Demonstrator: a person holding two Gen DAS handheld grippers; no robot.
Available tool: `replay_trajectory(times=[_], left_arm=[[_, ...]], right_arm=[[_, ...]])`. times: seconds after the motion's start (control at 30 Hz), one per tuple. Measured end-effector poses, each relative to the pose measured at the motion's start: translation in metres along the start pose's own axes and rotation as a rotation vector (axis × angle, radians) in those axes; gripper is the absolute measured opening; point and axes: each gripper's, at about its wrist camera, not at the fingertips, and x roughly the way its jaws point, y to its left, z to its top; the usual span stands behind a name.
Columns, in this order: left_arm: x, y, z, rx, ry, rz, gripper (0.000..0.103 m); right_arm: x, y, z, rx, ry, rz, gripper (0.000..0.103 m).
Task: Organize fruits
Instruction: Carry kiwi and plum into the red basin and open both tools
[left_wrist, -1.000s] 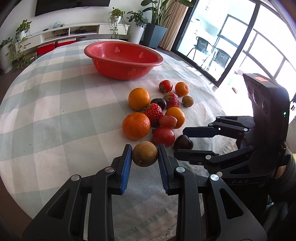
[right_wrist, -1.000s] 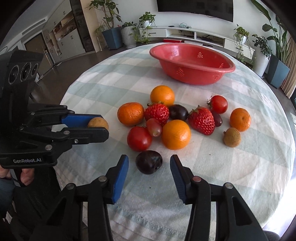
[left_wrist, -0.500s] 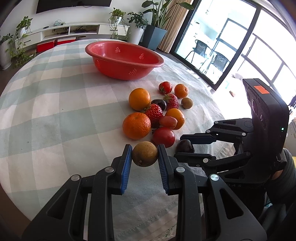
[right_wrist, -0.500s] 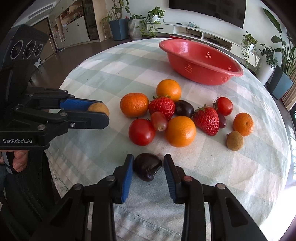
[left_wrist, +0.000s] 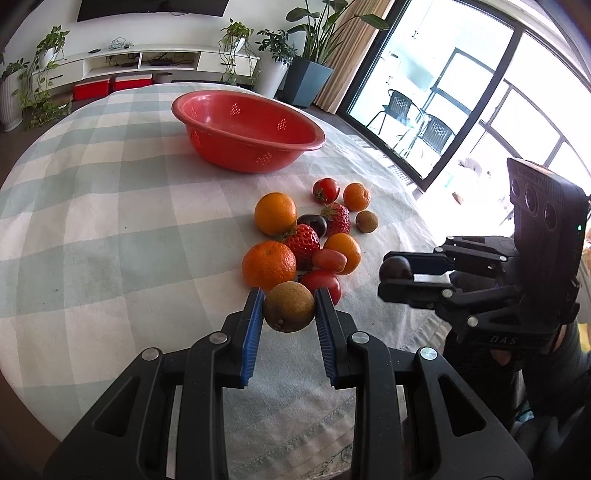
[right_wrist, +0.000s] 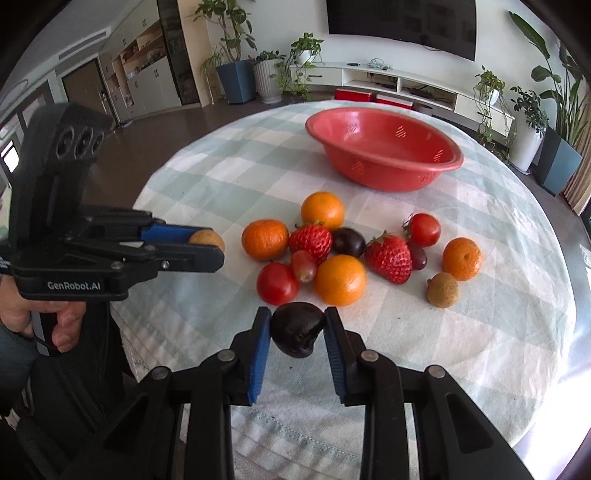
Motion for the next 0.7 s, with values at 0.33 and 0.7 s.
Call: replay_trajectory(times=[0.33, 0.7], left_arm=[[-0.018, 0.004, 0.108, 0.104, -0.13, 0.077, 0.026], [0.066, 0.024, 0.212, 0.181, -0.02, 0.231, 0.026]], right_arm=[[-0.029, -0.063, 0.088, 0.097, -0.203, -0.047, 0.032], [0.062, -0.099, 0.185, 0.037, -0.103, -0.026, 0.032]])
